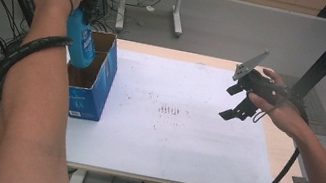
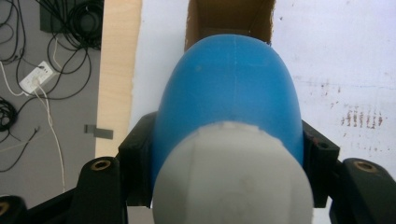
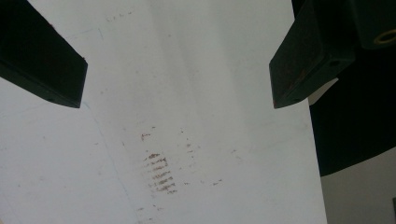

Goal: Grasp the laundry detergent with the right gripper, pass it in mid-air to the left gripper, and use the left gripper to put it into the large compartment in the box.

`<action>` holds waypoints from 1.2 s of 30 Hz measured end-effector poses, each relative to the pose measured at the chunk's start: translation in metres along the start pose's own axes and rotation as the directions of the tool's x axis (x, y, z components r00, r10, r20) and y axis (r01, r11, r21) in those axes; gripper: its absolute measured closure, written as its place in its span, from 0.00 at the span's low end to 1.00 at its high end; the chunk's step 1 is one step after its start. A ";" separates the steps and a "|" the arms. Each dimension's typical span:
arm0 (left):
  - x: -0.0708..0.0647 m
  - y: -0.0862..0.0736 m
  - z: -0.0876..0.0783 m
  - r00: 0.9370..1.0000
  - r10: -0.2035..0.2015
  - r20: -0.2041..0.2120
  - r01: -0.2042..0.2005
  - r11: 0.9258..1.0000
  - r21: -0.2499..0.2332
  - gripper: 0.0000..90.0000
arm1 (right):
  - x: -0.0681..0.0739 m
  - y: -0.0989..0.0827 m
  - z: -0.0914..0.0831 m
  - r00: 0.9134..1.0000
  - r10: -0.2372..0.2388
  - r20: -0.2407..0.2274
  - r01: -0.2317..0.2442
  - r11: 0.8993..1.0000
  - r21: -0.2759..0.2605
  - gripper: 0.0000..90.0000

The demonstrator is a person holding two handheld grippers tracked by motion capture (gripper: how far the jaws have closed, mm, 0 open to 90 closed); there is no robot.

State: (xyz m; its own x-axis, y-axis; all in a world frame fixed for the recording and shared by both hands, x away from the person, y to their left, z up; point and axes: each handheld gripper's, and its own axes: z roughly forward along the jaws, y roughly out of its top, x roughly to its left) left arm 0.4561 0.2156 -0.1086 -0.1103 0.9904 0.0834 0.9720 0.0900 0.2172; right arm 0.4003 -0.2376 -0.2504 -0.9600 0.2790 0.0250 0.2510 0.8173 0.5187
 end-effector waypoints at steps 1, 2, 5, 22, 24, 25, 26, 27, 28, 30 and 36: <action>0.001 -0.001 0.002 1.000 0.001 0.002 -0.001 1.000 0.000 0.41 | 0.000 0.000 0.000 1.000 0.002 0.001 -0.002 1.000 0.000 0.05; 0.001 -0.002 0.004 1.000 0.000 0.004 0.000 1.000 0.000 0.41 | 0.000 0.000 0.000 1.000 0.002 0.002 -0.002 1.000 0.000 0.05; 0.002 -0.004 0.011 1.000 -0.001 0.005 0.001 1.000 0.007 0.41 | 0.001 0.000 0.000 1.000 -0.001 0.003 0.001 1.000 0.006 0.05; 0.000 -0.018 0.059 1.000 0.011 0.009 -0.012 1.000 0.023 0.41 | 0.006 0.001 0.005 1.000 -0.010 0.011 0.010 1.000 0.023 0.05; 0.000 -0.019 0.064 1.000 0.012 0.012 -0.012 1.000 0.028 0.41 | 0.006 0.001 0.006 1.000 -0.008 0.011 0.008 1.000 0.025 0.05; -0.001 -0.019 0.065 1.000 0.013 0.012 -0.013 0.999 0.031 0.41 | 0.006 0.001 0.006 1.000 -0.009 0.012 0.009 1.000 0.026 0.05; -0.001 -0.020 0.069 1.000 0.014 0.012 -0.015 0.999 0.029 0.41 | 0.006 0.000 0.007 1.000 -0.010 0.012 0.010 1.000 0.028 0.05; -0.001 -0.020 0.071 1.000 0.015 0.012 -0.015 0.999 0.030 0.41 | 0.006 0.000 0.007 1.000 -0.008 0.012 0.007 0.999 0.031 0.05; -0.001 -0.021 0.074 1.000 0.014 0.012 -0.014 0.999 0.031 0.41 | 0.006 0.000 0.008 1.000 -0.010 0.012 0.010 0.999 0.033 0.05; -0.001 -0.022 0.079 1.000 0.017 0.012 -0.017 0.999 0.031 0.41 | 0.005 -0.001 0.008 1.000 -0.006 0.013 0.005 0.999 0.035 0.05; -0.002 -0.025 0.093 1.000 0.015 0.014 -0.015 0.999 0.031 0.41 | 0.004 -0.002 0.011 1.000 -0.006 0.015 0.005 0.999 0.041 0.05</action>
State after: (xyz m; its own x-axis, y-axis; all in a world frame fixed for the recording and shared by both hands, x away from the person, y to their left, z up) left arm 0.4517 0.2215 -0.2047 -0.0933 0.9930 0.0728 0.9796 0.0784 0.1851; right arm 0.3975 -0.2328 -0.2605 -0.9595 0.2815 0.0094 0.2508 0.8389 0.4831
